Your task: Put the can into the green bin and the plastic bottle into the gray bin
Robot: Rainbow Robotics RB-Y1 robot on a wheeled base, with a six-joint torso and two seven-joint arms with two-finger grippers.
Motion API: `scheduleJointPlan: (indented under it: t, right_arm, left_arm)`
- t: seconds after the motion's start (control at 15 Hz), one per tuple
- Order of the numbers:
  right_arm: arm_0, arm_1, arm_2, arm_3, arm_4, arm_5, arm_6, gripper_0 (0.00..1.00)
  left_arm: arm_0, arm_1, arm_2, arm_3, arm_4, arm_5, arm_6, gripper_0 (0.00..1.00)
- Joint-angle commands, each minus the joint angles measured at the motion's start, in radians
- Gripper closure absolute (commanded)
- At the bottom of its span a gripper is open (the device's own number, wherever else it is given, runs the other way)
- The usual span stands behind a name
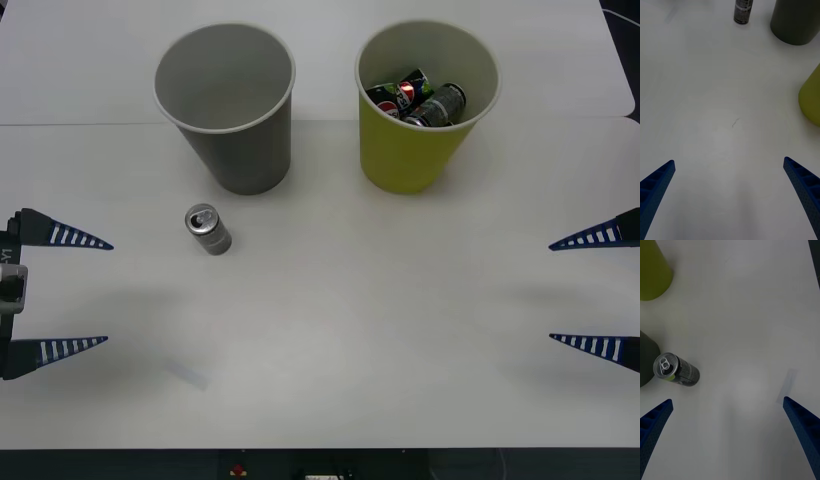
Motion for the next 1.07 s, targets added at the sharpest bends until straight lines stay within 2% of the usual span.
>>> scheduleJointPlan:
  t: [0.07, 0.6, 0.8, 1.07]
  right_arm:
    - [0.000, 0.000, 0.000, 0.000, 0.000, 0.000, 0.000, 0.00]
    - [0.000, 0.000, 0.000, 0.000, 0.000, 0.000, 0.000, 0.00]
    - [0.000, 0.000, 0.000, 0.000, 0.000, 0.000, 0.000, 0.00]
    - [0.000, 0.000, 0.000, 0.000, 0.000, 0.000, 0.000, 0.00]
  left_arm:
    - [0.000, 0.000, 0.000, 0.000, 0.000, 0.000, 0.000, 0.00]
    - [0.016, -0.007, 0.004, 0.027, 0.036, 0.067, 0.006, 0.00]
    - [0.014, -0.016, -0.007, 0.111, 0.119, 0.071, 0.003, 0.00]
    - [0.014, -0.018, -0.099, 0.214, 0.306, 0.147, -0.012, 0.00]
